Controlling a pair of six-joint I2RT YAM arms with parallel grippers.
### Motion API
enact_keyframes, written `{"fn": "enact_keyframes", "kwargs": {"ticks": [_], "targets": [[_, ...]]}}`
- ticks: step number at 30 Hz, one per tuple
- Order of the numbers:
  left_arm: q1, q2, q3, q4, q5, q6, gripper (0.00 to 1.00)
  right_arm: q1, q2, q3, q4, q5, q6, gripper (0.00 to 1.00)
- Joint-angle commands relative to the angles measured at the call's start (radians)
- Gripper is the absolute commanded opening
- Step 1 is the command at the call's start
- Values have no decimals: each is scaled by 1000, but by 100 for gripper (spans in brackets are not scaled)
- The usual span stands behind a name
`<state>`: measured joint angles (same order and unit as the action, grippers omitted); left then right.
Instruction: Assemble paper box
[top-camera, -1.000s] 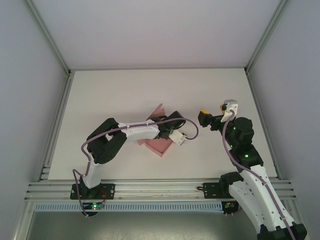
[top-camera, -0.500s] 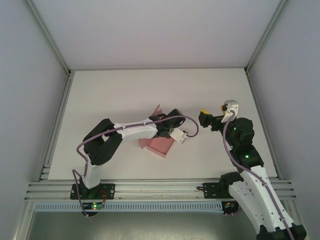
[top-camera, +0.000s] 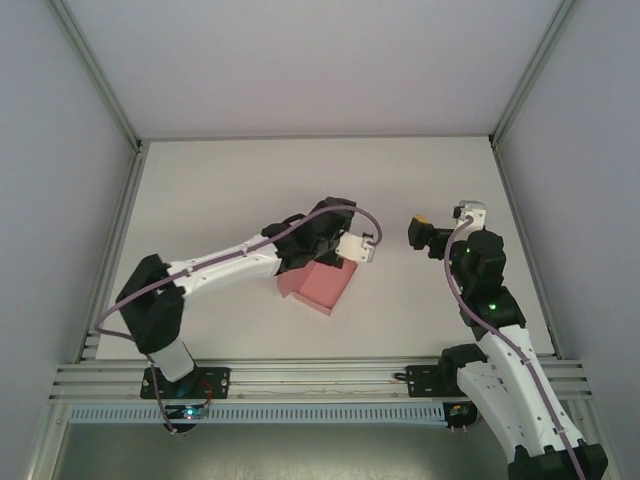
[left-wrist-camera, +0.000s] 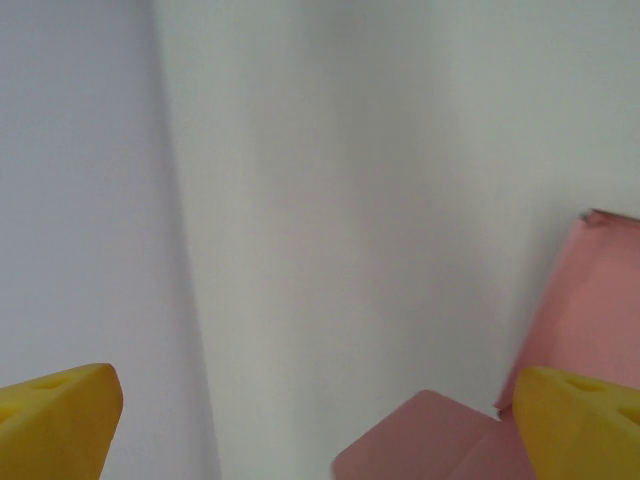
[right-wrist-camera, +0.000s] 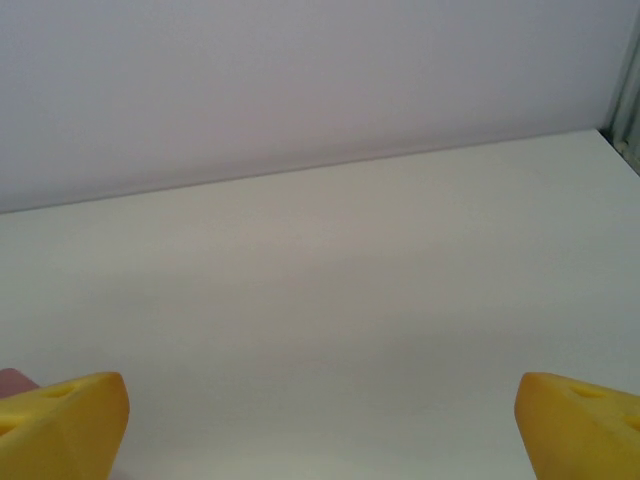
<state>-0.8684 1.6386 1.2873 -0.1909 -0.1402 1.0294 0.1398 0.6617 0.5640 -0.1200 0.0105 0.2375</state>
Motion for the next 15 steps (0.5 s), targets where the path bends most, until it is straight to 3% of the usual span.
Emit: {"fn": "enact_keyframes", "kwargs": {"ticks": [1, 5, 8, 13, 15], "targets": [[20, -54, 28, 90, -93, -325, 100, -8, 67, 52, -15, -74, -15, 98], [25, -95, 107, 6, -367, -738, 100, 4, 226, 92, -9, -256, -62, 98], [49, -175, 76, -108, -563, -1043, 100, 83, 354, 129, -5, -270, -126, 98], [114, -394, -133, -244, -613, -1415, 100, 256, 586, 234, -51, -254, -287, 93], [132, -463, -194, -292, -619, -1489, 100, 312, 686, 289, -85, -254, -358, 91]]}}
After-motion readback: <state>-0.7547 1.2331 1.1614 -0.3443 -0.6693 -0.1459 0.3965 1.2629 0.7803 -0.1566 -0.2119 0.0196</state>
